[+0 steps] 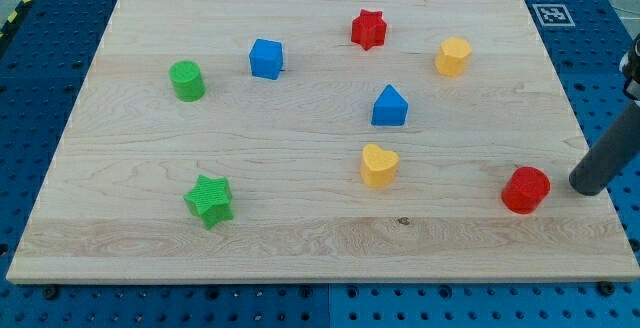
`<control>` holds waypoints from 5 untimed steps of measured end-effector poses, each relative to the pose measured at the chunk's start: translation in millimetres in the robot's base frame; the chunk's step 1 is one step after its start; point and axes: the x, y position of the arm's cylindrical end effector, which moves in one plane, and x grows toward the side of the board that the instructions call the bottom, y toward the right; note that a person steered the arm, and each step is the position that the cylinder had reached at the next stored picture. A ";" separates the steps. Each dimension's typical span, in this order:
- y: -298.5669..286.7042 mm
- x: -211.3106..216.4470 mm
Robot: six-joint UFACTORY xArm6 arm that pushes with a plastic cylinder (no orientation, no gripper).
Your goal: Push the red circle towards the yellow heart
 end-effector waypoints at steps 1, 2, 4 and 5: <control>-11.1 7.9; -25.8 7.9; -62.7 7.9; -62.7 8.5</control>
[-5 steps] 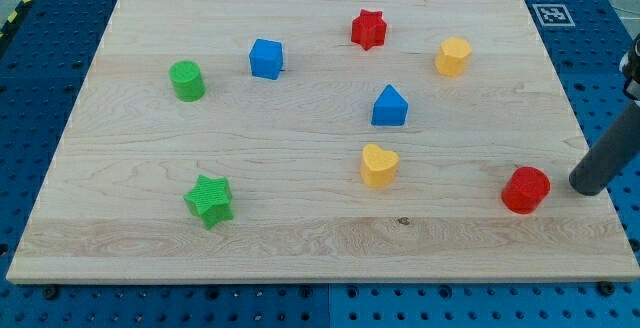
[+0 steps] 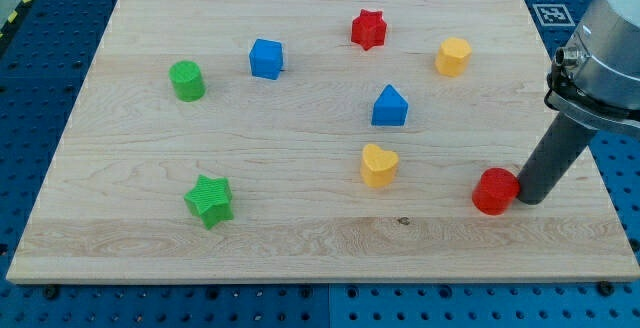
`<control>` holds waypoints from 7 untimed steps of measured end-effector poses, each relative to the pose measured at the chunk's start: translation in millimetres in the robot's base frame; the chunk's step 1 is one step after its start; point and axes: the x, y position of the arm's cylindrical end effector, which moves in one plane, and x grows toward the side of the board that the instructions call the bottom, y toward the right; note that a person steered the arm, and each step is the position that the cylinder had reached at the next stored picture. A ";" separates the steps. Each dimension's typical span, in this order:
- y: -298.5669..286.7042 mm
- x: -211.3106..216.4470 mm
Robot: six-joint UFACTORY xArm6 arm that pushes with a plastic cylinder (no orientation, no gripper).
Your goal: Push the red circle towards the yellow heart
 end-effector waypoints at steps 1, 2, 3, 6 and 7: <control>0.0 3.3; 0.0 3.3; -6.1 3.5; -34.9 3.5; -36.8 3.5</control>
